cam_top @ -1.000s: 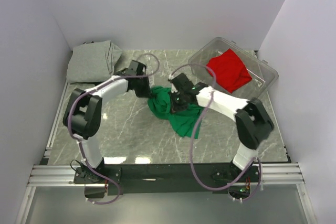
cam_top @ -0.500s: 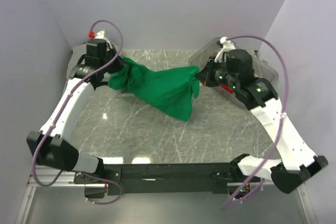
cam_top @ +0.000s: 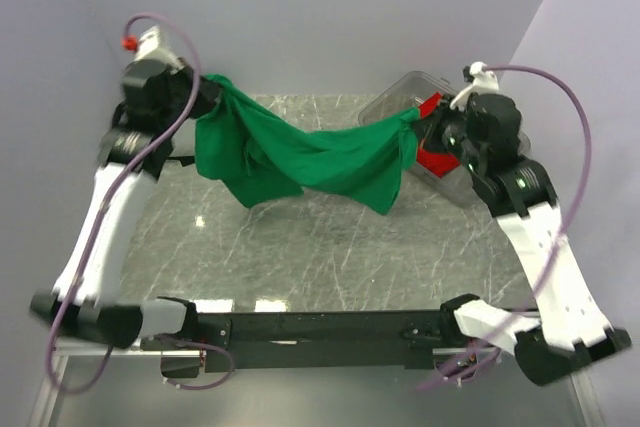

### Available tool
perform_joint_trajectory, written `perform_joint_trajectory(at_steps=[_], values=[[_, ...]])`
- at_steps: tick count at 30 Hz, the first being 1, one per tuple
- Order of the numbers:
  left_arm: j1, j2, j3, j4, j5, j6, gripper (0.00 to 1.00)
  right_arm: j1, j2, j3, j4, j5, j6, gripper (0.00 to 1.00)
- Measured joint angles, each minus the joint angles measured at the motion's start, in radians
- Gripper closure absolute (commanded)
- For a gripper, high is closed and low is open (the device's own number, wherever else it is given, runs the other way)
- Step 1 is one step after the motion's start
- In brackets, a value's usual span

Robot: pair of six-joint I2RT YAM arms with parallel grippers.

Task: Fold and stack the t-shirts
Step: Flatten the tshirt out

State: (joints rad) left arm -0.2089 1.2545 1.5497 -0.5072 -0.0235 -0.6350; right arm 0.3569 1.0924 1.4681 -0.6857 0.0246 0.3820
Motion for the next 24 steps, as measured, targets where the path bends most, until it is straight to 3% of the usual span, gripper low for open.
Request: perform_joint_trajectory(at_steps=[2,3,4,5,8,11,13,15,20,24], values=[[0.013,0.117,0.029,0.031,0.048,-0.005,0.96,-0.068,0.078,-0.014,0.050,-0.024,-0.010,1.00],[0.019,0.209,0.066,0.028,0.071,-0.005,0.88,-0.095,0.122,-0.015,0.068,-0.037,-0.014,0.98],[0.025,0.315,0.120,0.019,0.092,-0.005,0.77,-0.124,0.175,-0.014,0.092,-0.053,-0.017,0.89],[0.029,0.406,0.174,0.002,0.103,-0.001,0.57,-0.151,0.243,-0.006,0.116,-0.072,-0.021,0.66],[0.038,0.694,0.343,-0.056,0.127,0.014,0.41,-0.198,0.491,0.061,0.134,-0.124,-0.047,0.40],[0.043,0.818,0.366,-0.122,0.134,0.022,0.38,-0.212,0.637,0.080,0.124,-0.153,-0.067,0.28],[0.043,0.809,0.288,-0.130,0.135,0.021,0.39,-0.212,0.651,0.050,0.112,-0.171,-0.082,0.27],[0.042,0.721,0.113,-0.109,0.134,0.018,0.41,-0.211,0.610,0.000,0.114,-0.182,-0.093,0.27],[0.041,0.534,-0.165,-0.073,0.120,-0.002,0.47,-0.211,0.425,-0.183,0.130,-0.234,-0.118,0.30],[0.041,0.484,-0.246,-0.065,0.081,-0.005,0.52,-0.211,0.345,-0.337,0.151,-0.285,-0.121,0.32]])
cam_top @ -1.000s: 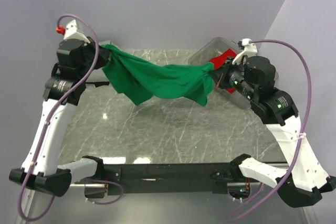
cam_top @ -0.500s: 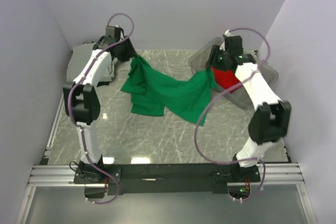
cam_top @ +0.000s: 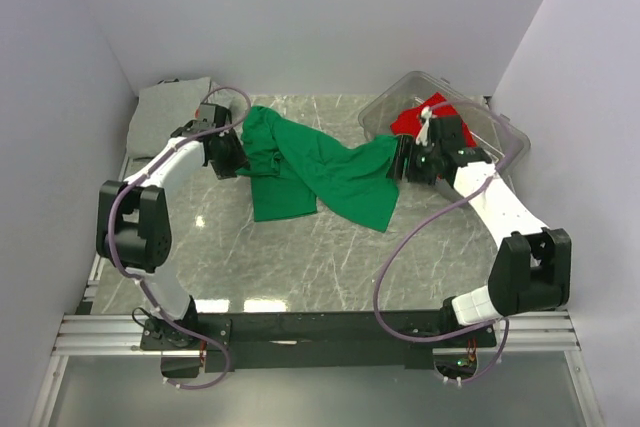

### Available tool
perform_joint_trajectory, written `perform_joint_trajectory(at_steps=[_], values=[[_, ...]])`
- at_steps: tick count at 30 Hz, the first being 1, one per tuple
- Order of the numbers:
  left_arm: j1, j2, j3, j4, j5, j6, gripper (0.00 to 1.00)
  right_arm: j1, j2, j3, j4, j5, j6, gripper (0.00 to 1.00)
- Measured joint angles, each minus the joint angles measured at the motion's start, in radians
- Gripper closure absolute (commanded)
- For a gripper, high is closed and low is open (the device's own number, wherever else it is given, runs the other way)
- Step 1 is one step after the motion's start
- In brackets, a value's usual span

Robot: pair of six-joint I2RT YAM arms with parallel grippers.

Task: Fold and stack the t-shirts
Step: Flatten the tshirt out

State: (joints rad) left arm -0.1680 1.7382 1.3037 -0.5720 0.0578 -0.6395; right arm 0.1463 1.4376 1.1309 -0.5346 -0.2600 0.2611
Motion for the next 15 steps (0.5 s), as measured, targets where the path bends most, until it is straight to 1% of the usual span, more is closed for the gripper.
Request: perform_joint_trajectory(at_steps=[2,4,7,10,15], values=[[0.000,0.011,0.001,0.005,-0.023,0.006,0.56,0.002,-0.005,-0.064,-0.005,-0.020,-0.002,0.33],[0.006,0.047,0.040,-0.004,-0.048,0.023,0.57,0.002,-0.004,-0.102,-0.016,-0.029,-0.004,0.33],[0.016,0.137,0.156,-0.018,-0.082,0.062,0.57,0.002,-0.010,-0.139,-0.019,-0.048,-0.015,0.33],[0.024,0.211,0.239,-0.013,-0.105,0.095,0.58,0.002,-0.022,-0.170,-0.020,-0.064,-0.039,0.33],[0.032,0.254,0.240,-0.017,-0.140,0.115,0.61,0.009,-0.019,-0.192,-0.029,-0.074,-0.058,0.36]])
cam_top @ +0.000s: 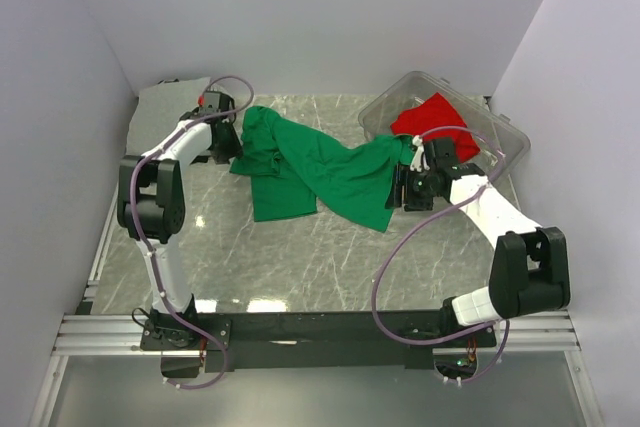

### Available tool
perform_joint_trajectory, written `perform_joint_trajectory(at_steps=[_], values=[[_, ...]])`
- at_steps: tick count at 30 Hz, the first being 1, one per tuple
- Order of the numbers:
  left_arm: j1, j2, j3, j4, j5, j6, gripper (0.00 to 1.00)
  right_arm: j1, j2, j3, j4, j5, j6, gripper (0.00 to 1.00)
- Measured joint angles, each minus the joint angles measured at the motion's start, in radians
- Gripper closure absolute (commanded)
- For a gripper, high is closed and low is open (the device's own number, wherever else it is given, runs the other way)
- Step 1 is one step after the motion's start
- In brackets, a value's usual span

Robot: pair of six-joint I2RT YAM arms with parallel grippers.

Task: Fold and stack the t-shirts
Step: Flatten the tshirt out

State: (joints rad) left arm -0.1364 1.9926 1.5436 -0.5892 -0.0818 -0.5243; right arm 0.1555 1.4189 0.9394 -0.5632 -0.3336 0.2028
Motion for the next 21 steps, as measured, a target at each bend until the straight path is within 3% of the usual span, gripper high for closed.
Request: perform_joint_trajectory(at_steps=[11,21], values=[[0.045,-0.002,-0.093,0.003,-0.013,0.014,0.60,0.149,0.121,-0.001,0.000,0.045,0.009,0.44],[0.052,-0.008,-0.098,0.013,0.019,0.032,0.60,0.174,0.152,-0.046,0.015,0.124,0.068,0.48]])
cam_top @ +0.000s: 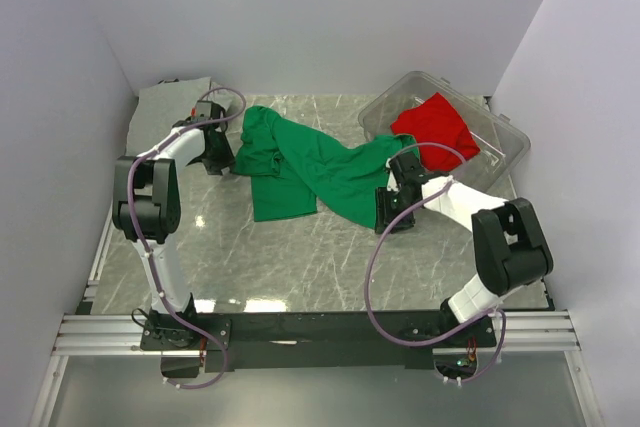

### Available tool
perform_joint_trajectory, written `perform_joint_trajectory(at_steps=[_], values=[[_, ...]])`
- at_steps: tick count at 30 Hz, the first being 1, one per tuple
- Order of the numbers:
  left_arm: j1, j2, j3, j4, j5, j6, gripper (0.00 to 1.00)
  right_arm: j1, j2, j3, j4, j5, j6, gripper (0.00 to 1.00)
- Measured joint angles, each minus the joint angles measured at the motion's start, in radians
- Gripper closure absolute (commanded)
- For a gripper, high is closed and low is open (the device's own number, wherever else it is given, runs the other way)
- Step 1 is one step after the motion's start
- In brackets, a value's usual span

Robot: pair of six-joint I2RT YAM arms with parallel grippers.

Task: Fold and stack the t-shirts
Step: Flatten the tshirt out

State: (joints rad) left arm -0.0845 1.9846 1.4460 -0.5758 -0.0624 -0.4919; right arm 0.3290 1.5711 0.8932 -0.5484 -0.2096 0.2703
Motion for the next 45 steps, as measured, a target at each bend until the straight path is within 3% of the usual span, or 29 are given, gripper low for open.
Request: perform_joint_trajectory(at_steps=[6,12,17,22,45], values=[[0.000,-0.011,0.000,0.012,0.015,0.011,0.59,0.013,0.042,0.001,0.032,0.014,0.018,0.54],[0.000,-0.011,0.000,0.013,0.016,0.036,0.59,0.018,0.056,0.006,0.051,0.026,0.033,0.68],[0.000,-0.011,0.000,0.018,0.017,0.047,0.57,0.027,0.071,0.016,0.065,0.045,0.045,1.00],[0.000,-0.011,0.000,0.020,0.020,0.056,0.52,0.033,0.074,0.018,0.067,0.060,0.063,1.00],[0.008,0.049,0.010,0.065,0.066,0.061,0.57,0.035,0.072,0.018,0.066,0.072,0.103,1.00]])
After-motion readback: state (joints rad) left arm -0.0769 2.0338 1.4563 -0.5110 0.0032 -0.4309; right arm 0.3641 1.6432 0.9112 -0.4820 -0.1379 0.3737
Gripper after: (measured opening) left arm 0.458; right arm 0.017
